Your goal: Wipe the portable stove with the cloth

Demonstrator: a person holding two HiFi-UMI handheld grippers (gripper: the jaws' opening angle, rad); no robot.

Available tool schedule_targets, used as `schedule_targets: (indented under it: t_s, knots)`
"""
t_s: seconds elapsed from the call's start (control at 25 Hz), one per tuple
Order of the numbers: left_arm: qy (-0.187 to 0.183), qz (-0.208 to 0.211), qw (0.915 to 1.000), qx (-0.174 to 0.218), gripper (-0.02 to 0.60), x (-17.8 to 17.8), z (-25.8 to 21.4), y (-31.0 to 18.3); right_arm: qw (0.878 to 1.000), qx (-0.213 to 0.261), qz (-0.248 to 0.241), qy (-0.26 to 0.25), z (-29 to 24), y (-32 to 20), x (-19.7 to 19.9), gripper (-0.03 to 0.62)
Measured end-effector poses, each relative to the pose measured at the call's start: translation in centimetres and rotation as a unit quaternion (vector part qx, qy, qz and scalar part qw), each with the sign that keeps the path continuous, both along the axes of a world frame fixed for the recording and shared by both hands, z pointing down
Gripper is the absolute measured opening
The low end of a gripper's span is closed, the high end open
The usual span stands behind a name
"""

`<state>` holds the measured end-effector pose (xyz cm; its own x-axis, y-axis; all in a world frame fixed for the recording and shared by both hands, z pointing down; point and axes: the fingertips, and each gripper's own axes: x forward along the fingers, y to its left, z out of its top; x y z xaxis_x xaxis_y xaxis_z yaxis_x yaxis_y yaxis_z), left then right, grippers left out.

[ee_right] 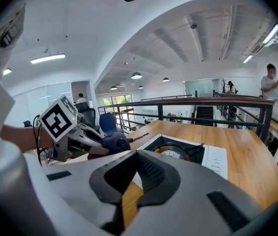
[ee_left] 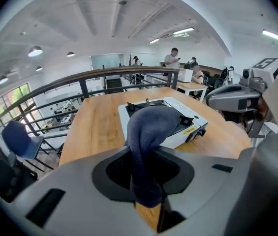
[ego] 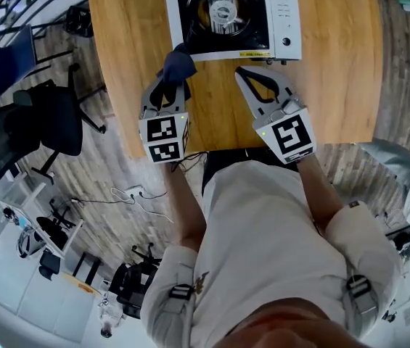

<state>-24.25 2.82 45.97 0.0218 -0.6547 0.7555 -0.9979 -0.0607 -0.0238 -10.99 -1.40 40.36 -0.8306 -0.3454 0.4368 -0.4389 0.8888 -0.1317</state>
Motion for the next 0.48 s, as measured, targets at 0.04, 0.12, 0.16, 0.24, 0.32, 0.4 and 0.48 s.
schedule_targets:
  t_s: [0.04,0.12,0.16,0.24,0.32,0.4,0.48]
  knots:
    - [-0.005,-0.003,1.0,0.003,0.1,0.0,-0.5,-0.1,1.0,0.0,-0.003,-0.003,-0.2,-0.1,0.1,0.02]
    - [-0.014,-0.008,0.9998,0.009,0.1,0.0,-1.5,-0.3,1.0,0.001,-0.007,-0.007,-0.6,-0.1,0.2,0.02]
    - [-0.017,-0.009,0.9997,0.013,0.1,-0.1,-2.0,-0.4,1.0,0.002,-0.008,-0.008,-0.8,-0.1,0.3,0.02]
    - [-0.02,-0.01,0.9995,0.021,0.1,-0.3,-2.9,-0.9,1.0,0.004,-0.007,-0.009,-1.3,-0.1,0.2,0.02]
    - [-0.021,-0.009,0.9993,0.029,0.1,-0.7,-3.6,-1.5,1.0,0.005,-0.003,-0.009,-1.7,-0.2,0.1,0.02]
    - [-0.02,-0.005,0.9991,0.038,0.1,-1.1,-4.0,-2.3,1.0,0.005,0.003,-0.007,-1.7,-0.5,0.0,0.02]
    - [-0.019,0.0,0.9988,0.044,0.1,-1.5,-4.1,-3.3,1.0,0.006,0.012,-0.003,-1.5,-0.9,-0.2,0.02]
